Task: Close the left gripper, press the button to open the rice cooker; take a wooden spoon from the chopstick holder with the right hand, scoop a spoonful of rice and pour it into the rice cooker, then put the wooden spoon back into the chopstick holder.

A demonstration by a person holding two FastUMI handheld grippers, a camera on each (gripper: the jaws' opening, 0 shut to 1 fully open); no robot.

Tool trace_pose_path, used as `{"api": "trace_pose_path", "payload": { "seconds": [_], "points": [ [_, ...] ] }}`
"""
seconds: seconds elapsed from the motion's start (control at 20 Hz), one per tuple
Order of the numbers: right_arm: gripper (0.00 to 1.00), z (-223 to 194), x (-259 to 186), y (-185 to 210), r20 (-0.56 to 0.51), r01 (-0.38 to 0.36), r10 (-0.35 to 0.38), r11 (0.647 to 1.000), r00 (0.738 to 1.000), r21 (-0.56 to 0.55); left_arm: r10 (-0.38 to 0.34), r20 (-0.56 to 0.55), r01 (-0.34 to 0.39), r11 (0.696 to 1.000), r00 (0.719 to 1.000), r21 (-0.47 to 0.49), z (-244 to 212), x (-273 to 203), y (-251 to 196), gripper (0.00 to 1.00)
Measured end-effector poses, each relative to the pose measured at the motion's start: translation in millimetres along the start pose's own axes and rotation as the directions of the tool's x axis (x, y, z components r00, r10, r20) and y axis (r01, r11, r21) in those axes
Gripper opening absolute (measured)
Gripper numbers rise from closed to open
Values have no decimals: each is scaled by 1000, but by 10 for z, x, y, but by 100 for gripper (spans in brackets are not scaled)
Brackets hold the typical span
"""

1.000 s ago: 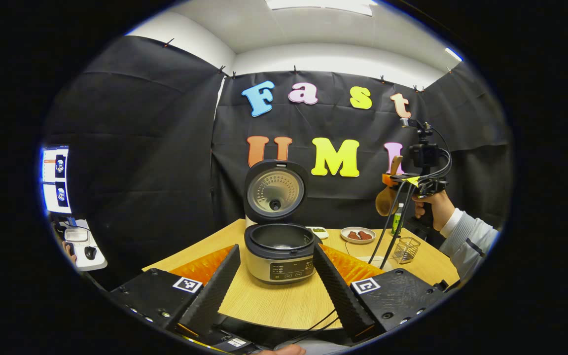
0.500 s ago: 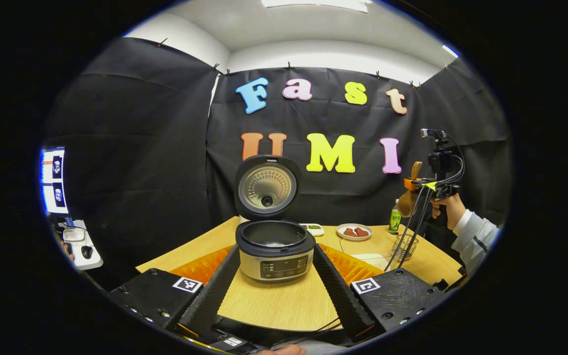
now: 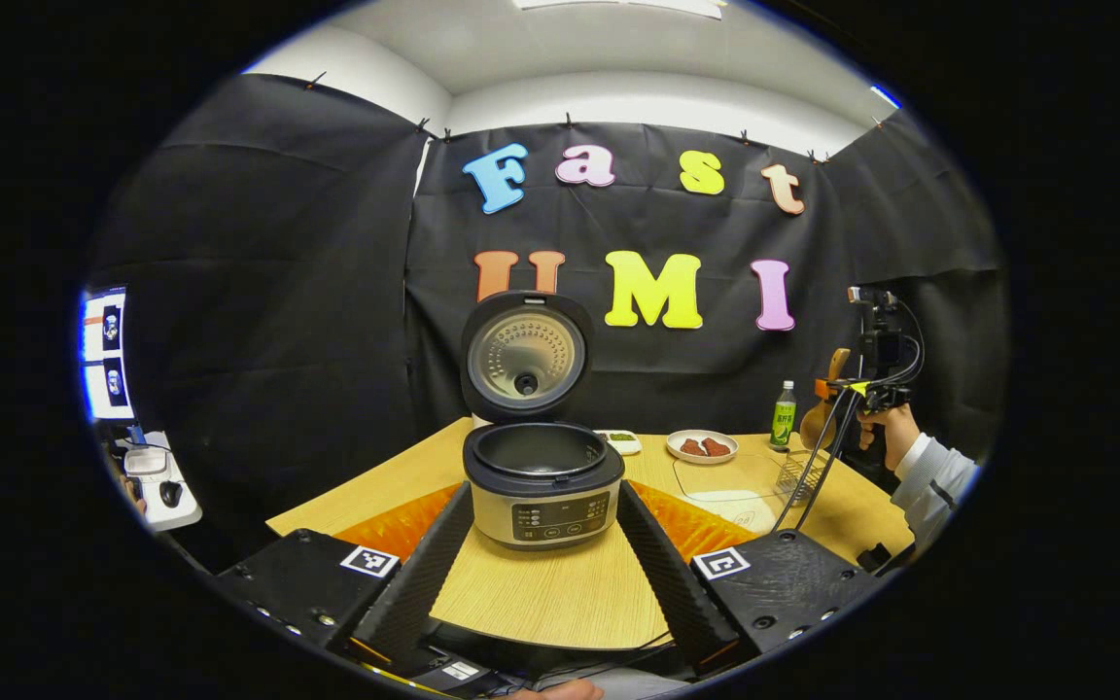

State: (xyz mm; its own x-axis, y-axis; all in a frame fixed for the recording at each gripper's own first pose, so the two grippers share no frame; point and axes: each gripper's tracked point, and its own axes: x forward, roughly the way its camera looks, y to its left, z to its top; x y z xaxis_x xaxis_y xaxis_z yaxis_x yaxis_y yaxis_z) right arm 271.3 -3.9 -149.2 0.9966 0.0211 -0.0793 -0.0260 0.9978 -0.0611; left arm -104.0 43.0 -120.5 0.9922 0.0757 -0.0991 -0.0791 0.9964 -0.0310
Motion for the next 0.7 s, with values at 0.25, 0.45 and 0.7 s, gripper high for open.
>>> {"api": "trace_pose_path", "payload": {
  "seconds": [0.25, 0.45, 0.7],
  "points": [
    [13, -368, 60, -66, -84, -5, 13, 996, 996, 92, -5, -6, 5, 1000, 1000, 9, -22, 8, -30, 95],
    [14, -549, 125, -70, -119, -16, 34, 990, 992, 143, 10, -14, -10, 1000, 1000, 10, -34, 24, -1, 95],
    [19, -698, 194, -61, -155, -34, 61, 985, 986, 170, 21, -27, -21, 1000, 999, -2, -74, 18, -7, 95]
  ]
}}
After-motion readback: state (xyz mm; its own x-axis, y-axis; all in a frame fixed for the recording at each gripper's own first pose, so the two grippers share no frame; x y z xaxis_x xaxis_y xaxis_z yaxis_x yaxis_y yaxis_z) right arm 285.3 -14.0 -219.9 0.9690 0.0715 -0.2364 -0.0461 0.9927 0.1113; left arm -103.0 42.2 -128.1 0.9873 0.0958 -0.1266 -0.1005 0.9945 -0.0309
